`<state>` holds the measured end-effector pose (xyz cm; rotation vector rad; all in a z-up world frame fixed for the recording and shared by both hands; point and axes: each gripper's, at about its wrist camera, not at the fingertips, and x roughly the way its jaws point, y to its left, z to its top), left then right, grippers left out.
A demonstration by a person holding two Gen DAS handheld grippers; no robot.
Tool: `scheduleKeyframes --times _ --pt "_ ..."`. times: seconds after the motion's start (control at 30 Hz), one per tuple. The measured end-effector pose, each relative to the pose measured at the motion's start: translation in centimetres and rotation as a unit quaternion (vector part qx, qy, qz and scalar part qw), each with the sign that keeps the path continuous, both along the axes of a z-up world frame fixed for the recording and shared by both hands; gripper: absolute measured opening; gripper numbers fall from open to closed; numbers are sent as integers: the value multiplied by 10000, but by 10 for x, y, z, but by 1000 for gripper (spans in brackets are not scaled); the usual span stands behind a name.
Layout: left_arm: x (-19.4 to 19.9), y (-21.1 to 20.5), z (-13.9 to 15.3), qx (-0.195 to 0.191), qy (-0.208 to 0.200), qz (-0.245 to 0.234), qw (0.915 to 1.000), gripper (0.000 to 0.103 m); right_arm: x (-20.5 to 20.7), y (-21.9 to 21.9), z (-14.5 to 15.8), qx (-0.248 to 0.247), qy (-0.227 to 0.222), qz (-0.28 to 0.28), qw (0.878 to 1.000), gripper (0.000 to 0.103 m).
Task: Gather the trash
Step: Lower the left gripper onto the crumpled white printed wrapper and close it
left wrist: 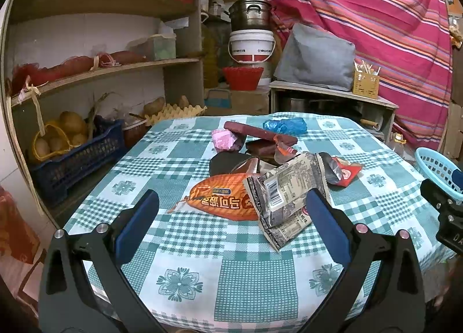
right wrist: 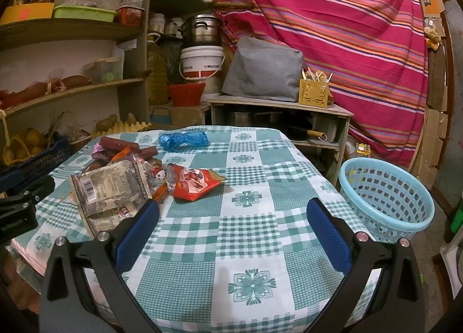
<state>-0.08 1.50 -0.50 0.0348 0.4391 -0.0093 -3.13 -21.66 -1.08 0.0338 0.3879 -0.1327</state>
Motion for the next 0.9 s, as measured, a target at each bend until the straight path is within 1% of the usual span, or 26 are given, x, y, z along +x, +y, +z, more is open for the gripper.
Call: scheduleKeyframes --times 0.3,0.47,0.53,0.67,0.77,0.9 --pt "3 -4 -1 -35 51 -75 10000 98 7 -1 4 -89 83 -18 9999 99" --pt "10 -5 -1 -83 127 -80 9999 98 14 -7 14 -159 -56 -109 9998 99" --pt "14 -6 -1 -107 155 -96 9998 98 16 -9 20 -237 -135 -180 9995 99" --pt "17 -7 -1 -145 153 -125 9997 98 27 -10 26 -512 -135 -228 9983 99" --pt "22 -9 -4 -131 204 -147 9996 98 40 -12 31 -620 -68 -231 9978 99" --pt "30 -13 -10 -227 365 -259 9987 98 60 -21 29 -545 154 -176 9982 99"
